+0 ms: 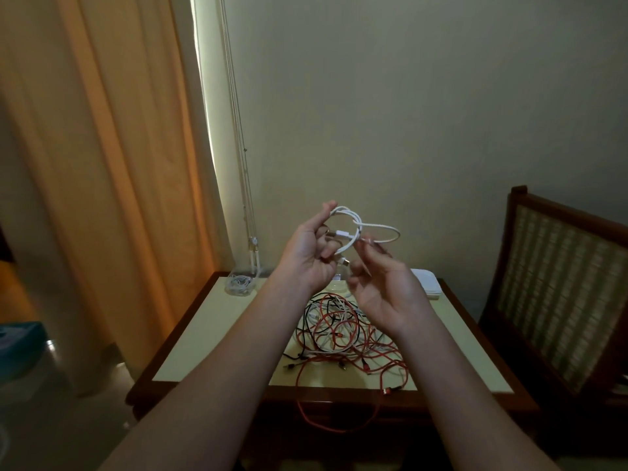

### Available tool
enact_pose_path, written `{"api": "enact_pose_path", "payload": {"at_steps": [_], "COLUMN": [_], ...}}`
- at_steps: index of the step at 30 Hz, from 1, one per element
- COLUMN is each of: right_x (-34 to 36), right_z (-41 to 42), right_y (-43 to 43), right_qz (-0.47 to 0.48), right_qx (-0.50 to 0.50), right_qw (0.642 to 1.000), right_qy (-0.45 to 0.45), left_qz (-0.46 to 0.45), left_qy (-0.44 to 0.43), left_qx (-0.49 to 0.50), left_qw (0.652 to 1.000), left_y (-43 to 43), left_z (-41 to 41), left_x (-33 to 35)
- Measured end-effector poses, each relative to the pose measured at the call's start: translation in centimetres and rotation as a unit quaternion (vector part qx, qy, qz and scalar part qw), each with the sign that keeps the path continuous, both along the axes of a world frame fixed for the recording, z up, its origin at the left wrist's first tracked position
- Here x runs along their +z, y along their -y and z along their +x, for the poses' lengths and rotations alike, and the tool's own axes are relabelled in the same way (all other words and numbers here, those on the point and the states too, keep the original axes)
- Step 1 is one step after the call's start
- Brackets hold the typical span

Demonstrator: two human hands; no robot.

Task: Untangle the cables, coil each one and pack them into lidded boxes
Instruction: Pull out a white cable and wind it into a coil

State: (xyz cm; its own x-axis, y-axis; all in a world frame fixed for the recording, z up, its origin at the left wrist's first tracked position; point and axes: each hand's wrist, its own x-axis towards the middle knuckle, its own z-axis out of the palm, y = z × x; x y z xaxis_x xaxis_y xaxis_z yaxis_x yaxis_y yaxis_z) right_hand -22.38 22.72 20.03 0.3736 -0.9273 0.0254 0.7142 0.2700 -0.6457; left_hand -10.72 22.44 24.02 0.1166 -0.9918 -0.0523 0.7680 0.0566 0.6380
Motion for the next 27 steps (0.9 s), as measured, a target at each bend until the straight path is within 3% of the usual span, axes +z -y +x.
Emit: {"api": "enact_pose_path", "payload": {"at_steps": [4, 9, 13, 18, 20, 25, 27], "right_x": [0.0, 0.1, -0.1, -0.5, -1.0, -2.1, -2.1], "right_z": [0.3, 0.1, -0.7, -1.7, -1.4, -0.8, -0.7], "right_y": [-0.6, -0.6, -0.2, 1.1, 1.2, 1.1, 1.0], "right_qz": [-0.030, -0.063, -0.084, -0.081, -0.146, -0.303, -0.320], "right_qx": [0.046, 0.007, -0.055, -0.067, -0.100, -0.221, -0.223], "right_qw": [0.998, 0.990, 0.961, 0.917, 0.874, 0.689, 0.652], "right_qy": [-0.037, -0.129, -0.259, -0.386, -0.452, -0.620, -0.650], "left_qz": [0.025, -0.021, 0.006, -0.027, -0.050, -0.062, -0.057], "left_qy": [0.025, 0.055, 0.113, 0.314, 0.343, 0.339, 0.331], "left_qx": [0.009, 0.084, 0.025, -0.043, -0.035, 0.028, 0.053], "left_qw": [0.999, 0.995, 0.993, 0.948, 0.938, 0.938, 0.940], "left_y": [0.9, 2.0, 1.8, 1.2, 1.4, 1.6, 1.6], "left_z": [-0.4, -0.9, -0.3, 0.8, 0.4, -0.3, -0.1], "left_x": [-1.6, -3.1, -3.4, -3.8, -4.1, -4.3, -4.5]}}
